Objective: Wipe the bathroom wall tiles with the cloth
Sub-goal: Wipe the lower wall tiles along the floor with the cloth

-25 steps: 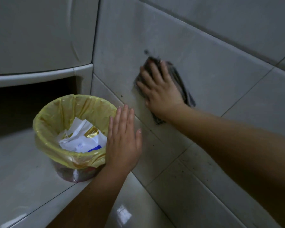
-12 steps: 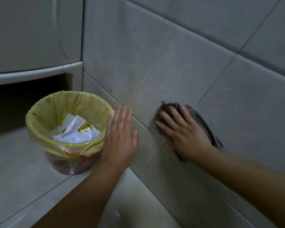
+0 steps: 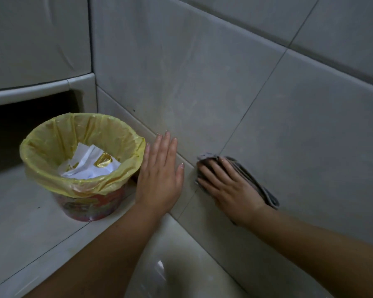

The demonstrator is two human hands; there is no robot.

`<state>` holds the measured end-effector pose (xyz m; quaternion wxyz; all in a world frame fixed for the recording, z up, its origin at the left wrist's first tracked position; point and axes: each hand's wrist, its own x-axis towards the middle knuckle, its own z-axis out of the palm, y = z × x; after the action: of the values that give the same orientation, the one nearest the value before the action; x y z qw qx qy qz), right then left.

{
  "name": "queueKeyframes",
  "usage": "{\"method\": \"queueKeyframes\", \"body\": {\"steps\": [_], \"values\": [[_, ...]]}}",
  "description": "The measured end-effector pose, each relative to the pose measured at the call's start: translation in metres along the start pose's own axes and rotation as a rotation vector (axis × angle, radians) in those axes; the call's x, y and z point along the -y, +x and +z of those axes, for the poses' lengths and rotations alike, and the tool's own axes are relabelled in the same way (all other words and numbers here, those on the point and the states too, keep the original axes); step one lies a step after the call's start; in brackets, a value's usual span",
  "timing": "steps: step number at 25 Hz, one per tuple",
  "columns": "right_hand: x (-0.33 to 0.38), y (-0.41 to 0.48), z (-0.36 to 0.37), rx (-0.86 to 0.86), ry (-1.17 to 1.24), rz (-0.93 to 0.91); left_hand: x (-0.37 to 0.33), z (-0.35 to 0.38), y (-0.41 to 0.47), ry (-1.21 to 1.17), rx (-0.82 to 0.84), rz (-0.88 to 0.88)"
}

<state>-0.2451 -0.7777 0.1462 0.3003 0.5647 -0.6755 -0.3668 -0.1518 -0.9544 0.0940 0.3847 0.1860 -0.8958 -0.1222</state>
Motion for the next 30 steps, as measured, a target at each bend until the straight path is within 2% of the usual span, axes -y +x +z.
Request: {"method": "queueKeyframes", "body": {"steps": [4,8,12,16,20,24,26,28,30], "values": [[-0.055,-0.038,-0.032,-0.197,0.037,0.189,-0.032,-0.005,-0.002,-0.032,0.044,-0.066],[-0.067,-0.027,-0.037,-0.224,-0.035,0.242,-0.065,-0.023,-0.026,-0.069,0.058,-0.184],[-0.015,-0.042,0.0,-0.125,-0.12,0.075,-0.075,-0.033,-0.068,0.019,0.113,-0.087],[0.0,-0.122,0.004,-0.015,-0.008,0.054,-0.084,-0.054,-0.085,0.082,0.148,0.025],[-0.034,-0.18,-0.019,-0.184,0.018,0.205,-0.104,-0.068,-0.093,0.048,0.143,0.062],[-0.055,-0.153,-0.032,-0.244,-0.001,0.412,-0.134,-0.07,-0.087,-0.023,0.137,0.116],[-0.038,-0.139,-0.02,-0.237,-0.039,0.336,-0.144,-0.066,-0.082,-0.043,0.129,0.126],[-0.014,-0.146,0.0,-0.154,-0.051,0.192,-0.15,-0.059,-0.081,-0.044,0.14,0.11],[-0.001,-0.174,0.01,-0.076,-0.02,0.125,-0.155,-0.053,-0.082,-0.05,0.153,0.109]]}}
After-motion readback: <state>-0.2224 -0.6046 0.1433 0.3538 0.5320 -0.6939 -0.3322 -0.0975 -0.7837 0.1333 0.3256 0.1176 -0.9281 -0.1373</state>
